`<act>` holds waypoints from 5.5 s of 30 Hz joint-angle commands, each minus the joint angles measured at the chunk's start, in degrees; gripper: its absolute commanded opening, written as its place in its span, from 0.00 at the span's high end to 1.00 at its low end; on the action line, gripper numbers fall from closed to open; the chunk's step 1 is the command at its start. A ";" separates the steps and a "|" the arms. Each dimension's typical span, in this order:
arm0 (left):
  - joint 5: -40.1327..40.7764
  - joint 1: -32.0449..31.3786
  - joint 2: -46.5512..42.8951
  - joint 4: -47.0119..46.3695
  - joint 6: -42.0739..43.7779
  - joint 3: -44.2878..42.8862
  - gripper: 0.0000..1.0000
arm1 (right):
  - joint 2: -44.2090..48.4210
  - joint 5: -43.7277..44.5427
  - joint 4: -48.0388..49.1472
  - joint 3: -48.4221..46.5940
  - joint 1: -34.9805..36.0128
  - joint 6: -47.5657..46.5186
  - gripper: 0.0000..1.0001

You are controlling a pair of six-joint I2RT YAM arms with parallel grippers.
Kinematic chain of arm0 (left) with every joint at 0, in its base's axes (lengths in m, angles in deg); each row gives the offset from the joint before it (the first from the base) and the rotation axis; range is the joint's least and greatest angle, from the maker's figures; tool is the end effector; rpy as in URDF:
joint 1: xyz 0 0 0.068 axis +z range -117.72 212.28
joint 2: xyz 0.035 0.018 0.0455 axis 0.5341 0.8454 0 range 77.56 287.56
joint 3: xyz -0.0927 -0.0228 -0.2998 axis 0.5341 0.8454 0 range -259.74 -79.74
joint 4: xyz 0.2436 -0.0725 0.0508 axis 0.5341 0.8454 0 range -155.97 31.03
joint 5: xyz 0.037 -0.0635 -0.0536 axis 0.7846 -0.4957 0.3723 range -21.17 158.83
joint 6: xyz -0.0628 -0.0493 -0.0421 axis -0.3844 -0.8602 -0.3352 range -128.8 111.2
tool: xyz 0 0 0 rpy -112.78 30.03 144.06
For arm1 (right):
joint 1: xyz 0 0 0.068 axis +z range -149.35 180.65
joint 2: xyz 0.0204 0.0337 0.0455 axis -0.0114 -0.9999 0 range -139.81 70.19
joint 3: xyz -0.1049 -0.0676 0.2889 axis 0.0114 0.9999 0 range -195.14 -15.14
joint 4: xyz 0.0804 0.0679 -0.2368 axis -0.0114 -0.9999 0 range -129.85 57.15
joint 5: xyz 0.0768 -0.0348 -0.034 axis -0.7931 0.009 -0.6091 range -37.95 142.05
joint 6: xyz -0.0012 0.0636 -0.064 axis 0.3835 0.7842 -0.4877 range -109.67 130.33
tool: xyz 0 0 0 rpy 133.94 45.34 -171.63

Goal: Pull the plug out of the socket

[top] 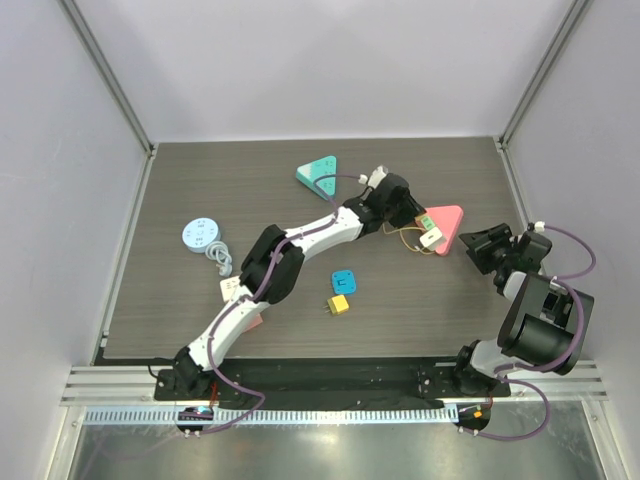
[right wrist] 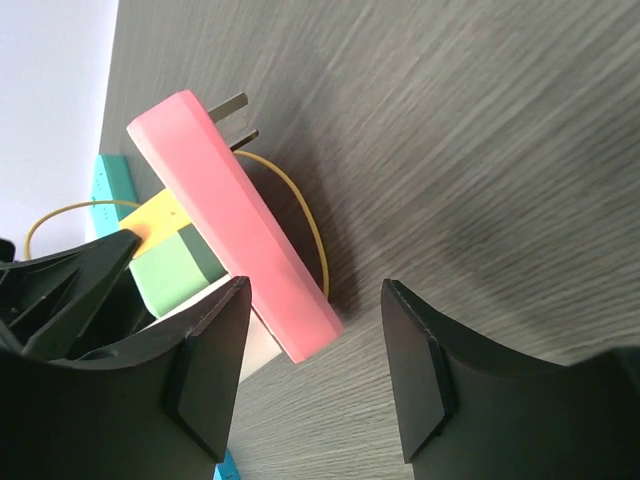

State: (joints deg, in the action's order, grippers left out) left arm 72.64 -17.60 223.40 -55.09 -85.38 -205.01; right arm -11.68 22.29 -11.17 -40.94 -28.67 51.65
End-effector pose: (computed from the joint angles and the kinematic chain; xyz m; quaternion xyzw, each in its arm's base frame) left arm 0.4256 -0.4968 0.1763 -0.2171 0.8445 -0.4233 0.2461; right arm 0.2642 -0.1025 0.1685 0.3965 0.7667 0.2731 0.4246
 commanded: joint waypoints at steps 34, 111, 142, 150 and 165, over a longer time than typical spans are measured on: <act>-2.93 2.78 -6.89 4.16 11.54 5.92 1.00 | 0.04 2.51 13.57 -3.37 12.79 -5.02 0.30; -14.62 7.35 -13.21 -9.19 10.58 15.05 1.00 | -9.45 16.31 -4.01 -11.38 17.37 -11.88 0.99; -4.25 7.79 -18.39 6.26 18.83 11.97 1.00 | -6.47 9.65 0.83 -8.83 15.61 -10.56 0.99; 1.55 7.61 -25.86 6.18 24.71 22.17 1.00 | -3.56 1.11 6.26 -6.37 12.63 -7.31 0.99; -11.36 8.23 -33.07 -1.82 28.42 41.24 0.72 | -6.03 -2.59 11.20 -4.78 10.25 -3.53 0.99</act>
State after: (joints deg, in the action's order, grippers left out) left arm 67.37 -10.17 194.07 -51.18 -57.38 -165.84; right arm -18.26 21.57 -4.16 -45.44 -18.29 46.82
